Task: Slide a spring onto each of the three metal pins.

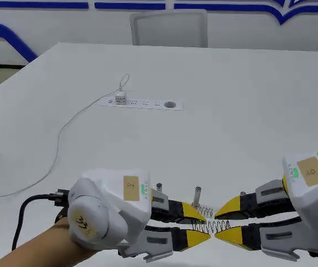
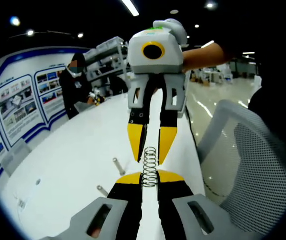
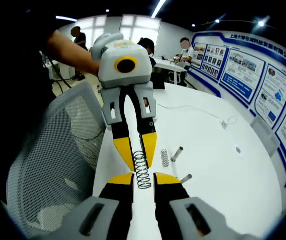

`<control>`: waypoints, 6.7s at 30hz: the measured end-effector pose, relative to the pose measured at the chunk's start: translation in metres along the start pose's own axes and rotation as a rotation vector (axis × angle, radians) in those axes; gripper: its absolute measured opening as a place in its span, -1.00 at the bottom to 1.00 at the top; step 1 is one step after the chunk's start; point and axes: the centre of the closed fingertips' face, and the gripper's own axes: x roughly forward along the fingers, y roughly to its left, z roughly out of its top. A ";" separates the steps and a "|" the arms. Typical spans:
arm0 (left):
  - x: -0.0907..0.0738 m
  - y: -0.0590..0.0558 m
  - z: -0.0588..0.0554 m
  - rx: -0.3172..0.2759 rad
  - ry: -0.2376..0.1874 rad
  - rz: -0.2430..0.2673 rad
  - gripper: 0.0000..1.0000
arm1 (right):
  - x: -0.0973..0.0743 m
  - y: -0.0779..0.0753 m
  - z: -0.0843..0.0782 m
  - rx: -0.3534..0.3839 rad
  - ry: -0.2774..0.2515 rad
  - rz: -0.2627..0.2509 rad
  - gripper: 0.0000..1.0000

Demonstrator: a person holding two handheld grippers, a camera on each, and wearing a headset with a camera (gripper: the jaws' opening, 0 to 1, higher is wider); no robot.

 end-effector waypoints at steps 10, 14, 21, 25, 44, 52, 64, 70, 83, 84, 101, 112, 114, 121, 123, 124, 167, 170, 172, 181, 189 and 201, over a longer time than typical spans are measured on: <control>-0.005 0.002 0.002 -0.010 -0.037 -0.006 -0.82 | -0.001 -0.002 -0.001 0.130 -0.090 0.010 -0.77; -0.007 0.002 0.002 -0.039 -0.059 -0.007 -0.82 | -0.003 -0.001 0.004 0.189 -0.138 0.029 -0.78; -0.013 0.006 0.010 -0.101 -0.120 0.005 -0.81 | -0.012 -0.003 0.023 0.264 -0.270 0.049 -0.78; -0.012 0.005 0.012 -0.075 -0.105 0.013 -0.81 | -0.014 -0.003 0.031 0.267 -0.300 0.048 -0.78; -0.009 0.000 0.009 -0.117 -0.097 0.008 -0.81 | -0.009 -0.001 0.056 0.295 -0.372 0.051 -0.79; -0.012 0.010 0.012 -0.113 -0.126 0.062 -0.78 | -0.012 -0.012 0.058 0.306 -0.373 -0.009 -0.80; -0.021 0.026 0.002 -0.170 -0.107 0.119 -0.45 | -0.017 -0.029 0.056 0.292 -0.356 -0.059 -0.80; -0.033 0.037 0.003 -0.188 -0.121 0.166 -0.25 | -0.021 -0.038 0.045 0.304 -0.328 -0.098 -0.80; -0.066 0.057 -0.021 -0.277 -0.083 0.273 0.06 | -0.038 -0.076 0.017 0.318 -0.247 -0.223 -0.80; -0.068 0.059 -0.022 -0.279 -0.084 0.279 0.09 | -0.039 -0.078 0.015 0.322 -0.239 -0.229 -0.80; -0.091 0.071 -0.023 -0.337 -0.119 0.342 0.40 | -0.048 -0.107 -0.036 0.362 -0.114 -0.348 -0.80; -0.095 0.069 -0.032 -0.352 -0.083 0.357 0.56 | -0.036 -0.115 -0.058 0.381 -0.051 -0.364 -0.80; -0.096 0.070 -0.035 -0.345 -0.069 0.365 0.58 | -0.033 -0.116 -0.062 0.385 -0.041 -0.365 -0.80; -0.103 0.072 -0.041 -0.372 -0.061 0.396 0.72 | -0.021 -0.117 -0.072 0.399 -0.009 -0.358 -0.80; -0.106 0.073 -0.043 -0.379 -0.058 0.405 0.74 | -0.019 -0.117 -0.075 0.400 -0.002 -0.354 -0.80; -0.106 0.073 -0.044 -0.382 -0.058 0.408 0.75 | -0.018 -0.117 -0.075 0.400 0.000 -0.355 -0.80; -0.111 0.066 -0.058 -0.451 -0.043 0.422 0.76 | 0.023 -0.102 -0.113 0.388 0.140 -0.302 -0.79; -0.112 0.066 -0.059 -0.454 -0.044 0.424 0.76 | 0.024 -0.100 -0.115 0.377 0.150 -0.300 -0.79; -0.112 0.066 -0.059 -0.455 -0.045 0.424 0.76 | 0.025 -0.100 -0.117 0.367 0.156 -0.296 -0.79; -0.112 0.064 -0.059 -0.454 -0.041 0.421 0.76 | 0.026 -0.100 -0.119 0.356 0.165 -0.298 -0.78; -0.113 0.064 -0.058 -0.454 -0.045 0.420 0.76 | 0.026 -0.101 -0.120 0.345 0.173 -0.302 -0.77; -0.114 0.064 -0.059 -0.452 -0.044 0.422 0.76 | 0.021 -0.103 -0.115 0.357 0.161 -0.326 -0.66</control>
